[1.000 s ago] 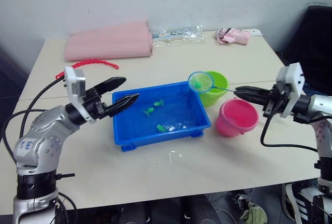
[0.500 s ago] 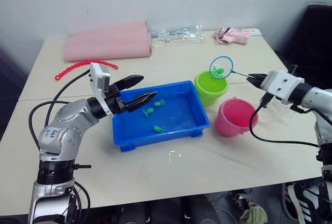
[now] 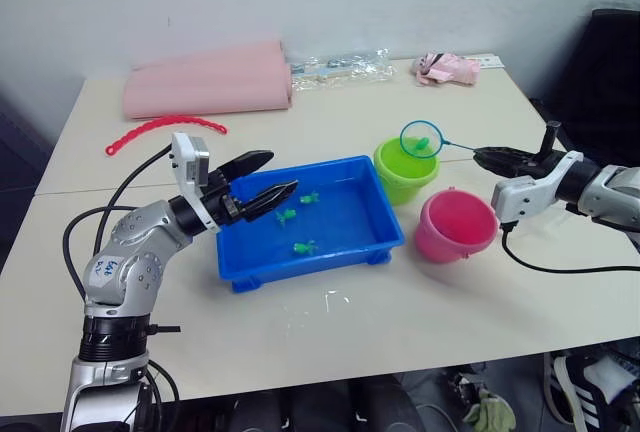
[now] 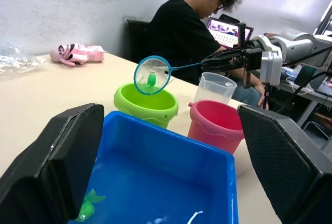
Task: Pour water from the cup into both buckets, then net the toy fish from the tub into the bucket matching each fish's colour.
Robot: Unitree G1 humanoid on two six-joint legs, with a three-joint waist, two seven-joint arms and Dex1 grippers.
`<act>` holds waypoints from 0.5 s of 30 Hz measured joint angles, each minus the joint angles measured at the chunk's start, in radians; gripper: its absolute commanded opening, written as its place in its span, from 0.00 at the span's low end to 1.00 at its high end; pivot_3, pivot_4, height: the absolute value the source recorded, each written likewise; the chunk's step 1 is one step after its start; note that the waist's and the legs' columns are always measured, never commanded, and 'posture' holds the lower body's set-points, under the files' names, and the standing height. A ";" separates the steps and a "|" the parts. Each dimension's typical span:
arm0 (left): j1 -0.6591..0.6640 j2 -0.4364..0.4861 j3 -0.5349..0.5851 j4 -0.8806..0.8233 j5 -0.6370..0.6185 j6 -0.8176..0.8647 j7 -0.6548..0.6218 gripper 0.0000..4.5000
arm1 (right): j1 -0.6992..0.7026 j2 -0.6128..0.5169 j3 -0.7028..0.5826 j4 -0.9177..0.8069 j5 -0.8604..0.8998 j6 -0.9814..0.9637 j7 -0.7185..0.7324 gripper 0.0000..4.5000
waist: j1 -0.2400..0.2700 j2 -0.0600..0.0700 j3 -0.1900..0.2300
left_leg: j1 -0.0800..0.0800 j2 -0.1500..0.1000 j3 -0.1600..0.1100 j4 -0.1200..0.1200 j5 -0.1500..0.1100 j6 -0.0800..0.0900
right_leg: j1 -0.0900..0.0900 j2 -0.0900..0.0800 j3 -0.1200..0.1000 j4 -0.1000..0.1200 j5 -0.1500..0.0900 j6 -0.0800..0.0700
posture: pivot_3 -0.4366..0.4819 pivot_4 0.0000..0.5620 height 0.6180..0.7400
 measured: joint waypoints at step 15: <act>0.000 -0.021 0.000 0.036 0.007 -0.028 -0.002 0.99 | 0.019 -0.034 0.073 -0.034 -0.149 0.010 -0.267 0.00 | 0.000 0.000 0.000 | 0.000 0.000 0.000 0.000 0.000 0.000 | 0.000 0.000 0.000 0.001 0.000 0.000 | 0.48 0.27 1.00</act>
